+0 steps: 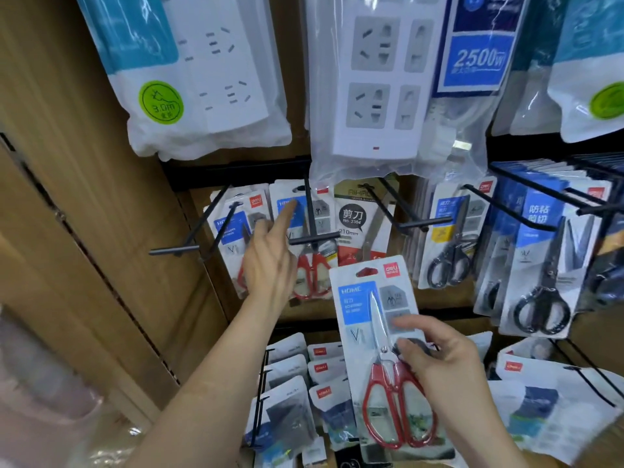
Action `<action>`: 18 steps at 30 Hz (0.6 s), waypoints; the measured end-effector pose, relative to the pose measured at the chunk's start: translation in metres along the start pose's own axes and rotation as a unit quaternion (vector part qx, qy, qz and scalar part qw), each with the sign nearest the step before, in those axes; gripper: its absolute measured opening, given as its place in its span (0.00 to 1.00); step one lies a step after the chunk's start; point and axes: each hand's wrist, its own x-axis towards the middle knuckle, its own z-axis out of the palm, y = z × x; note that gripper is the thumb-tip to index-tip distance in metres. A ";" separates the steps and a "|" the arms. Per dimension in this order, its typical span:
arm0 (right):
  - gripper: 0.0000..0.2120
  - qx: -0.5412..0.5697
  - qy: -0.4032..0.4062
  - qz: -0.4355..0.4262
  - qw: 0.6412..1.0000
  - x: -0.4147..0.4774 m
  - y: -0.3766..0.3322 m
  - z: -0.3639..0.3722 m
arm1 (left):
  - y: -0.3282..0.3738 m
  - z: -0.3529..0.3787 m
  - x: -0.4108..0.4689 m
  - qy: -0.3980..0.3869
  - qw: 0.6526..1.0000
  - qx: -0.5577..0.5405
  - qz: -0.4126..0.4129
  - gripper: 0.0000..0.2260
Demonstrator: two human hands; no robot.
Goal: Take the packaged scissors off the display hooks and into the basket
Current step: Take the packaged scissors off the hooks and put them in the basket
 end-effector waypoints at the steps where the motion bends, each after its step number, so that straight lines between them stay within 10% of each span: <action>1: 0.18 0.013 0.004 0.001 1.000 0.000 -0.002 0.002 | -0.001 -0.002 0.000 -0.001 1.000 0.014 0.003 0.23; 5: 0.25 0.041 -0.001 -0.044 0.998 -0.003 -0.011 0.009 | 0.007 -0.022 -0.017 0.033 0.999 0.014 -0.012 0.19; 8: 0.30 0.061 -0.030 -0.052 0.996 -0.004 -0.013 0.009 | 0.020 -0.046 -0.038 -0.022 0.973 -0.208 -0.096 0.08; 11: 0.23 0.043 -0.055 -0.057 0.996 -0.003 -0.013 0.014 | 0.043 -0.070 -0.054 -0.174 0.868 -0.423 -0.195 0.07; 18: 0.08 0.040 -0.132 -0.066 0.988 -0.009 -0.010 0.020 | 0.058 -0.107 -0.066 -0.142 0.854 -0.477 -0.152 0.03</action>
